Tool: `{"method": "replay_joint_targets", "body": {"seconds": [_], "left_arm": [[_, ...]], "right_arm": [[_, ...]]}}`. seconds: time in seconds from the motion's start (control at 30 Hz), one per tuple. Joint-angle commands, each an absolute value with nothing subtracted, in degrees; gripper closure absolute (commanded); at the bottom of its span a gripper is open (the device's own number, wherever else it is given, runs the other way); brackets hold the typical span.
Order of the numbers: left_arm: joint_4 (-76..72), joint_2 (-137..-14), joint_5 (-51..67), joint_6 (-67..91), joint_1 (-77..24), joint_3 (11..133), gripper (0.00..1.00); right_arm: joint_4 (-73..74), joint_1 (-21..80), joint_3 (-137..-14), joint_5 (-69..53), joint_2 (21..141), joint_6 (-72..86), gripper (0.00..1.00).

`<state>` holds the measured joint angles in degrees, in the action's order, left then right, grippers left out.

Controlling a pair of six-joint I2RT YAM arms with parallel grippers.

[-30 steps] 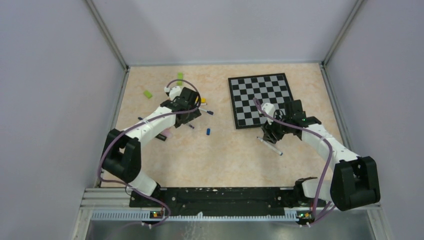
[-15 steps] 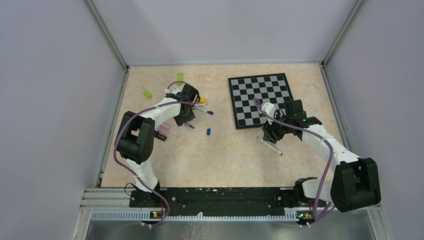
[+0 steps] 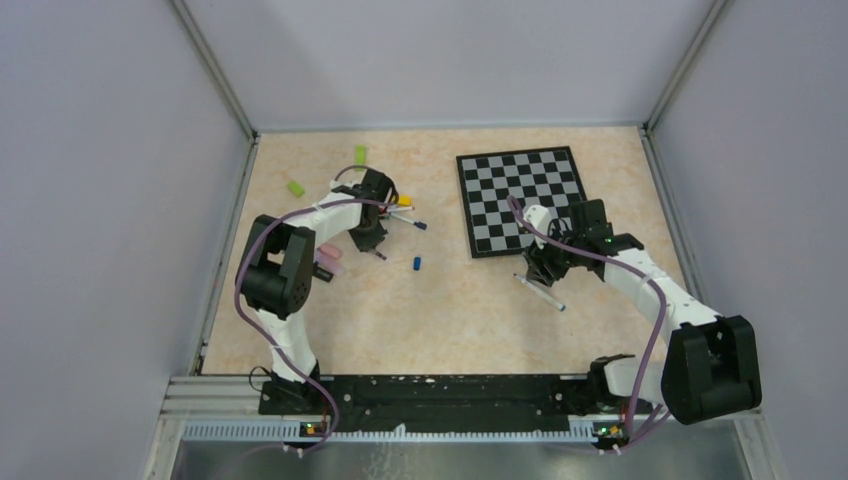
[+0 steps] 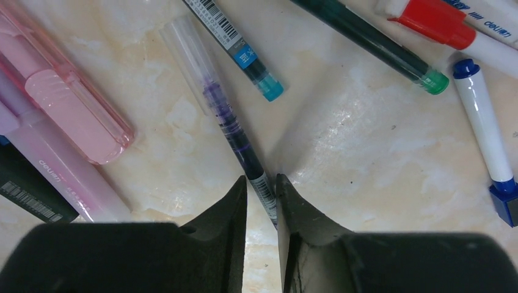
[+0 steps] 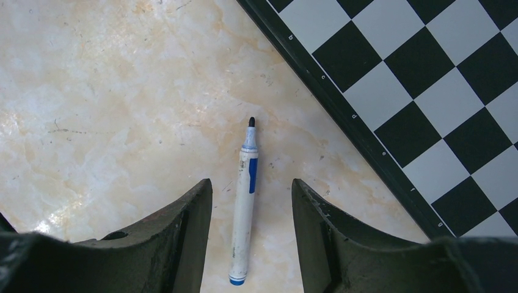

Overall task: Open the pen caps
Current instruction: Pick up the pen from the center of the board.

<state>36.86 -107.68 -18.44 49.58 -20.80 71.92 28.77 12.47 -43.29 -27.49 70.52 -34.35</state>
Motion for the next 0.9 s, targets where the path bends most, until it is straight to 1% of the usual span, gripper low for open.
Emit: {"method": "replay_joint_targets", "body": {"seconds": [0.0, 0.13, 0.23, 0.27, 0.5, 0.77, 0.87], "left_arm": [[38.6, -108.9, -18.5, 49.7, -20.4, 73.7, 0.75], [39.9, -108.9, -18.8, 50.6, -20.4, 73.2, 0.79], [40.3, -108.9, -17.9, 51.0, -20.3, 72.7, 0.89], [40.4, -108.8, -17.6, 51.3, -20.4, 72.5, 0.9], [40.2, -107.7, -16.9, 52.0, -20.3, 70.6, 0.88], [36.7, -101.2, -13.7, 49.5, -20.4, 66.3, 1.0], [34.0, -97.0, -12.1, 47.9, -20.4, 63.3, 1.0]], "right_arm": [[27.6, 12.0, -44.1, -27.7, 69.0, -34.7, 0.5], [27.6, 12.0, -44.1, -27.8, 68.9, -34.8, 0.5], [27.6, 12.0, -44.1, -27.8, 68.8, -34.8, 0.5], [27.6, 12.0, -44.1, -27.8, 68.8, -34.8, 0.5], [27.7, 12.0, -44.1, -27.9, 68.5, -34.8, 0.5], [27.8, 12.0, -44.1, -28.3, 68.4, -35.0, 0.5], [28.0, 12.0, -44.2, -28.8, 68.5, -35.1, 0.5]]}}
